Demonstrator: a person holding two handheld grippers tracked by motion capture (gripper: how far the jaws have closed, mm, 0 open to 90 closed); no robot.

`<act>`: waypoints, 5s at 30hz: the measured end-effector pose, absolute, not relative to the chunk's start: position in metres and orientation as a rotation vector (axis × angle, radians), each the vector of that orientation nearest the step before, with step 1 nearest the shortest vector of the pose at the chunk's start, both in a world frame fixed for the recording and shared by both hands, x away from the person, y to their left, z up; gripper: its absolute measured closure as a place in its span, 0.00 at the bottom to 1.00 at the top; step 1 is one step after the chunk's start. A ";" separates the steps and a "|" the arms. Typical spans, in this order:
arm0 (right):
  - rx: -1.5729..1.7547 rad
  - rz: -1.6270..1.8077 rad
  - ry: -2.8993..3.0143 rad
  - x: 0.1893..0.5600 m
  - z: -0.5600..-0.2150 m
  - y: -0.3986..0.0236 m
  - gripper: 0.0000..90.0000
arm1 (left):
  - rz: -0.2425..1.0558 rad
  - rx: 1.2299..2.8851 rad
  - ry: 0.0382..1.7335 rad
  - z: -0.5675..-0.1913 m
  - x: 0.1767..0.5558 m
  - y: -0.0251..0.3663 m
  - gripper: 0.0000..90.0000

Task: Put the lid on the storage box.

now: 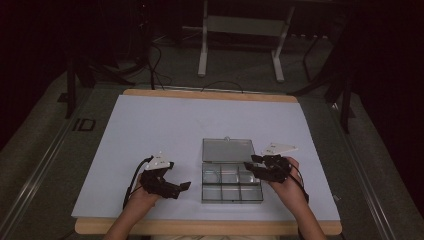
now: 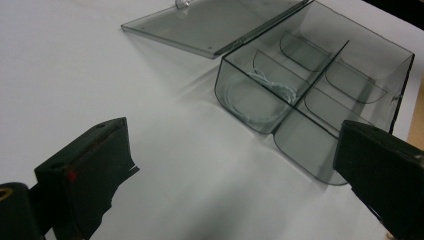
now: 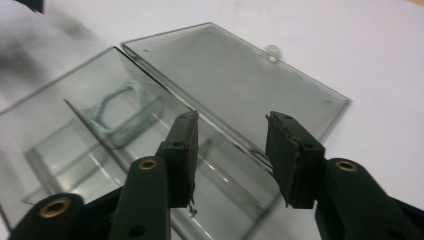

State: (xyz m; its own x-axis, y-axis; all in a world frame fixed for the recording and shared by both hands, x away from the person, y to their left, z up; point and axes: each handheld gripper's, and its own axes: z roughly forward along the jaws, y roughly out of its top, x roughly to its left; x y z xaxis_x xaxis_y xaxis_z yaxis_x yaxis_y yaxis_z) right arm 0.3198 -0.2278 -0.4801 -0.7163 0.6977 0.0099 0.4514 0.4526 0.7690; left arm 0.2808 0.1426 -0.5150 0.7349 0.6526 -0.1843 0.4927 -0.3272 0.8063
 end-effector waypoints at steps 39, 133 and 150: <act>1.110 1.141 2.262 0.350 -0.484 -0.277 0.60 | 0.189 2.002 0.875 -0.477 0.356 0.087 0.07; 1.356 1.301 2.213 0.368 -0.477 -0.241 0.68 | 0.162 1.913 0.944 -0.484 0.377 0.070 0.72; 1.260 1.314 2.227 0.349 -0.466 -0.243 0.69 | 0.162 1.901 0.881 -0.473 0.362 0.072 0.72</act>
State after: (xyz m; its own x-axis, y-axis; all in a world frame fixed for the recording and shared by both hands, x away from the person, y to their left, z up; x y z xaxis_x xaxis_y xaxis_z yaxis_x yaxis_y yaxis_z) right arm 0.3485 -0.2434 -0.4659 -0.5882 0.7860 0.1905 0.5468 0.2130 0.8097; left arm 0.3620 0.0725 -0.4733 0.7264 0.6376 -0.2566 0.5047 -0.2414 0.8288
